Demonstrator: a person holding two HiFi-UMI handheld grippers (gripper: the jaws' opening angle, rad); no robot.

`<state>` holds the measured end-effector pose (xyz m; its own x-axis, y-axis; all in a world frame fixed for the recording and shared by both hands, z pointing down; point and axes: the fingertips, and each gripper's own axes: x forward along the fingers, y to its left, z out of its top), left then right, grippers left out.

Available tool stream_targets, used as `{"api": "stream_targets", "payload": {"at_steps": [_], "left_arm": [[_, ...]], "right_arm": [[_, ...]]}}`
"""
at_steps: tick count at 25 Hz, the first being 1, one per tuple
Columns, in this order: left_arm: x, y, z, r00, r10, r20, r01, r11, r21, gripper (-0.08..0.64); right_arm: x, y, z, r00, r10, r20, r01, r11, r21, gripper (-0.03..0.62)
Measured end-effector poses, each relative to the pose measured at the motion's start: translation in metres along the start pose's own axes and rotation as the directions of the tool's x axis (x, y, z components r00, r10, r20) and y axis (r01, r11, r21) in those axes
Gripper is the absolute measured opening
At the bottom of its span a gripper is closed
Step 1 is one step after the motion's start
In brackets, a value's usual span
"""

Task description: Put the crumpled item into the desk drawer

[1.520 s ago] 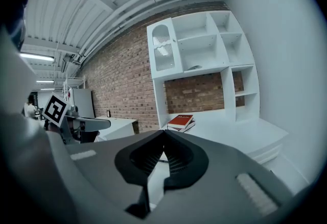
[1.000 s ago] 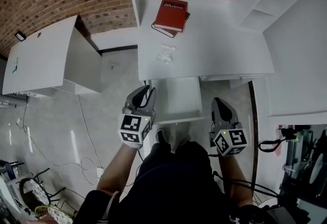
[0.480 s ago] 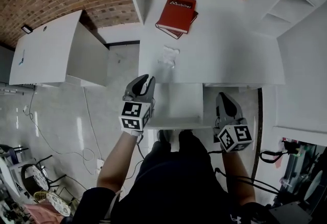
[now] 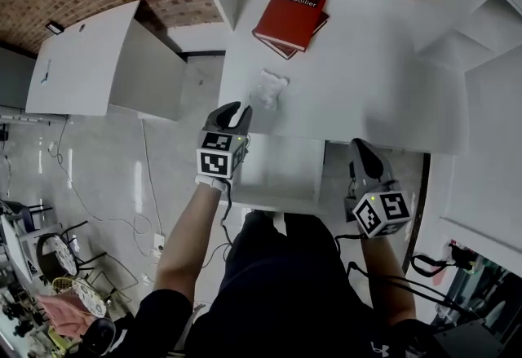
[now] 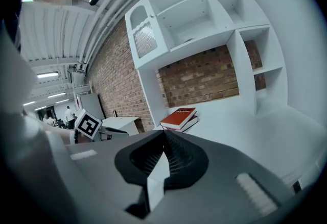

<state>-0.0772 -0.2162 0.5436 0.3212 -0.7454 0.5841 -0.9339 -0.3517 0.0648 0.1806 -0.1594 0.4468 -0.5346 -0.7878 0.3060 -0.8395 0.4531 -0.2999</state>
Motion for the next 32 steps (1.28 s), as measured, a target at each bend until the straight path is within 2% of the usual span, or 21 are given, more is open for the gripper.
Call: {"api": "stream_targets", "payload": {"at_steps": [7,14,18,22,27,30,32], "left_arm": [[0.060,0.034,-0.034,0.984,0.014,-0.178,-0.019,1.000,-0.024,0.109],[0.102,0.034,-0.047,0.962,-0.067,-0.264,0.054,0.997,-0.060,0.119],[0.120,0.031,-0.054,0.943,-0.094,-0.321,0.092,0.996,-0.023,0.129],[0.128,0.028,-0.065,0.914,-0.097,-0.394,0.117,0.993,0.027,0.115],[0.126,0.039,-0.071,0.907,-0.033,-0.420,0.085,0.991,0.106,0.036],[0.123,0.038,-0.072,0.911,-0.046,-0.410,0.088,0.993,0.084,0.017],[0.120,0.032,-0.072,0.916,-0.085,-0.392,0.112,0.993,0.045,0.013]], "right_arm": [[0.005,-0.014,-0.016,0.998,-0.026,-0.049,0.027,0.999,0.031,0.003],[0.006,-0.022,-0.037,0.994,-0.061,-0.094,0.067,0.996,0.056,0.003],[0.006,-0.026,-0.042,0.992,-0.073,-0.104,0.080,0.995,0.067,0.003],[0.007,-0.027,-0.045,0.991,-0.081,-0.108,0.088,0.994,0.067,0.003],[0.013,-0.023,-0.051,0.990,-0.075,-0.119,0.084,0.994,0.075,0.003],[0.018,-0.019,-0.051,0.990,-0.065,-0.127,0.074,0.995,0.072,0.003],[0.020,-0.016,-0.052,0.989,-0.060,-0.132,0.071,0.995,0.076,0.003]]}}
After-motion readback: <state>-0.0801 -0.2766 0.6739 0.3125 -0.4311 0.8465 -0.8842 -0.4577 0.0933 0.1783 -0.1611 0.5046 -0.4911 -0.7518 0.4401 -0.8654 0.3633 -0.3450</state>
